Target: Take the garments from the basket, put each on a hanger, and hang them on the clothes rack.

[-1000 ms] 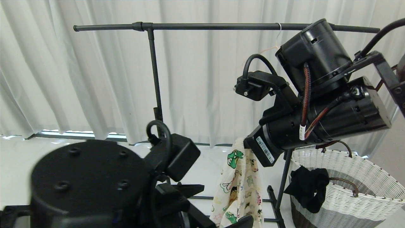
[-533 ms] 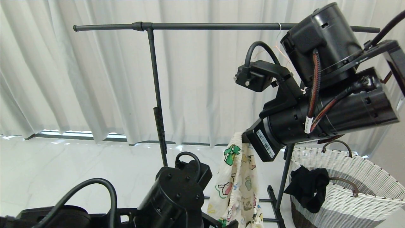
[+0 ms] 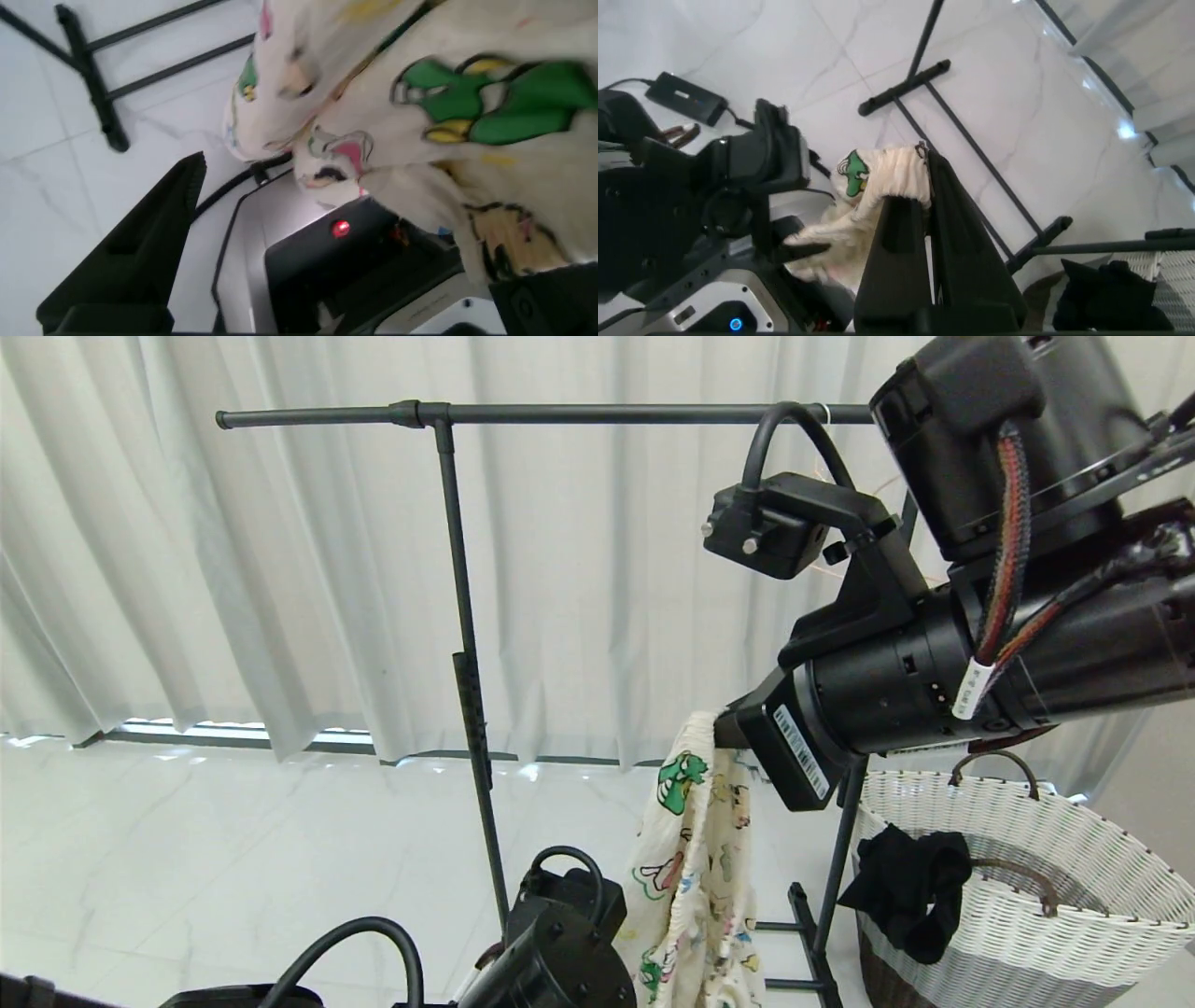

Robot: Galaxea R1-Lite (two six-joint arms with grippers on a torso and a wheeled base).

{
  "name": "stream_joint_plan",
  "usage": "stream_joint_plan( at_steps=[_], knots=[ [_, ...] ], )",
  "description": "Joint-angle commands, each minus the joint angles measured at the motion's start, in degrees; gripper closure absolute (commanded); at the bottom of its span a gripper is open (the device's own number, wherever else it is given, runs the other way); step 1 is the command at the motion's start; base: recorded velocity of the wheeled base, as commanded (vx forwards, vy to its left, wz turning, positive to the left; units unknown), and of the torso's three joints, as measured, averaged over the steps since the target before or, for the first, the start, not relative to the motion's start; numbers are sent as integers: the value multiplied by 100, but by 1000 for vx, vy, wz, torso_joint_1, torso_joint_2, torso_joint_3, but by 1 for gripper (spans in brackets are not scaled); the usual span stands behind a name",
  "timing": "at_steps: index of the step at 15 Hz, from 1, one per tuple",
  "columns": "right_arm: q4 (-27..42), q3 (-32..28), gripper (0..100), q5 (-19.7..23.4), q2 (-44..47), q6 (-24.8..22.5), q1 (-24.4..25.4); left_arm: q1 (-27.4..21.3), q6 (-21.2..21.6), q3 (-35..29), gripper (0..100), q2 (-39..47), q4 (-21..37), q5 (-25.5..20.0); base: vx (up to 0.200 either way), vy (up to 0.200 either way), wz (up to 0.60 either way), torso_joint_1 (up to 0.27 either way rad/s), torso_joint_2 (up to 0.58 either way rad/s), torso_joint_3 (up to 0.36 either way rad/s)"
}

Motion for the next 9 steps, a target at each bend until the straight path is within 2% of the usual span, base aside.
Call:
stream_joint_plan(
  at_steps=[1, 3, 6, 7, 9],
  knots=[
    [-4, 111, 100, -21, -85, -10, -232, -24, -1, 271, 0, -126, 3, 120, 0, 0, 0, 0, 0, 0],
    [-4, 199, 100, -65, -102, -10, -486, -15, -1, 508, 0, -337, 3, 226, 0, 0, 0, 0, 0, 0],
    [-4, 243, 100, -153, -225, -1, -539, -15, -1, 719, 0, -477, 3, 357, 0, 0, 0, 0, 0, 0],
    [-4, 428, 100, -162, -340, -1, -548, -15, -1, 702, 100, -504, 3, 445, 0, 0, 0, 0, 0, 0],
    [5, 805, 100, -171, -568, -1, -618, -32, 26, 711, 100, -512, 3, 788, 0, 0, 0, 0, 0, 0]
  ],
)
